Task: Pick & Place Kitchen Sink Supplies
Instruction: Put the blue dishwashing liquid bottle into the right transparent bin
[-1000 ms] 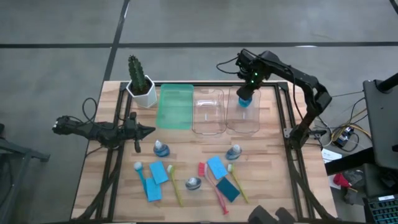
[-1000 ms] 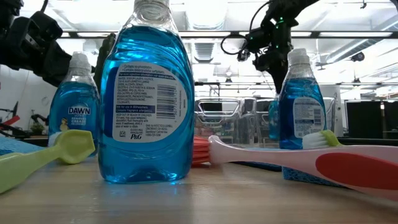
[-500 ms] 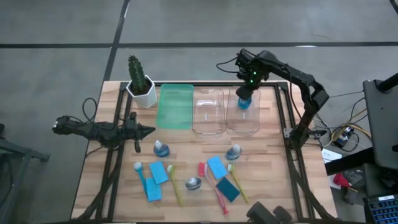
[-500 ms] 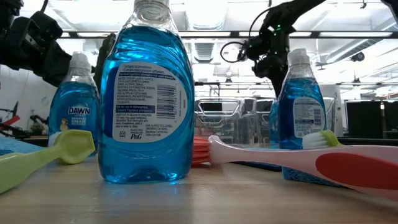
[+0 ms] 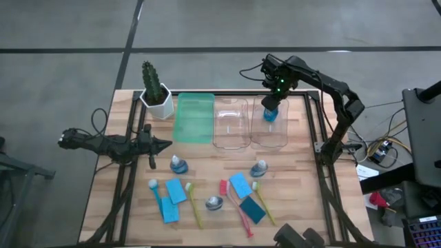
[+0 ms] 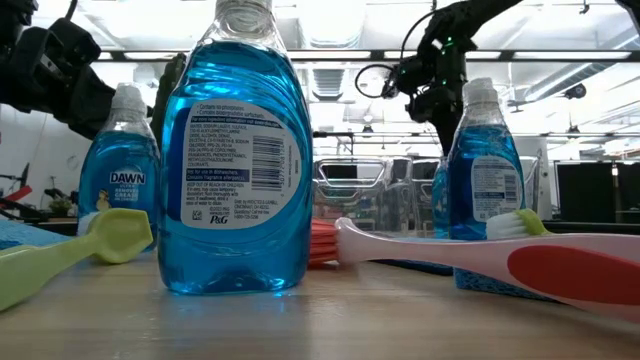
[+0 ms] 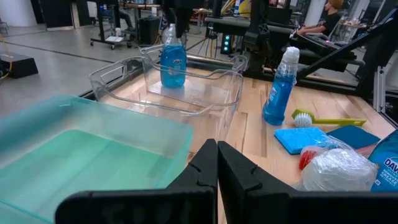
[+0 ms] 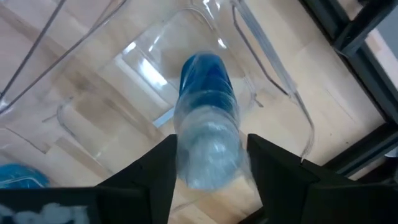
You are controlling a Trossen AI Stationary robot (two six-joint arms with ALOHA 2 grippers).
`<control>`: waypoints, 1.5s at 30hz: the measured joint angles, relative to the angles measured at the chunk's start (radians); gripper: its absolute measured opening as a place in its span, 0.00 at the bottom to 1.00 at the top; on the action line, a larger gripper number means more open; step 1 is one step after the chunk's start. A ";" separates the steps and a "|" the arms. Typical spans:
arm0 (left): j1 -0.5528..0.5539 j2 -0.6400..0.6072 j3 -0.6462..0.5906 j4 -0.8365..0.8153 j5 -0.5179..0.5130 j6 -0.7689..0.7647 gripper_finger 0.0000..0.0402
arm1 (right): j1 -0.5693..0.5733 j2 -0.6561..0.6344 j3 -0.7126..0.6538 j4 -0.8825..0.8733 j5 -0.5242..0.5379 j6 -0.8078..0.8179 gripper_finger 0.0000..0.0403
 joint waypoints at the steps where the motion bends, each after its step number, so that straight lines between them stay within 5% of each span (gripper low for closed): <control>1: 0.000 0.000 0.000 0.000 0.000 0.000 0.01 | 0.000 -0.008 0.001 -0.001 0.000 0.000 0.49; 18: 0.000 0.000 0.000 0.000 0.000 0.000 0.01 | 0.043 -0.220 0.002 -0.051 0.003 -0.008 0.58; 29: 0.000 0.000 0.000 0.000 0.000 0.000 0.01 | 0.172 -0.365 0.002 -0.053 0.000 0.000 0.58; 45: 0.000 0.000 0.000 0.000 0.000 0.000 0.01 | 0.373 -0.375 0.002 -0.052 0.001 0.084 0.58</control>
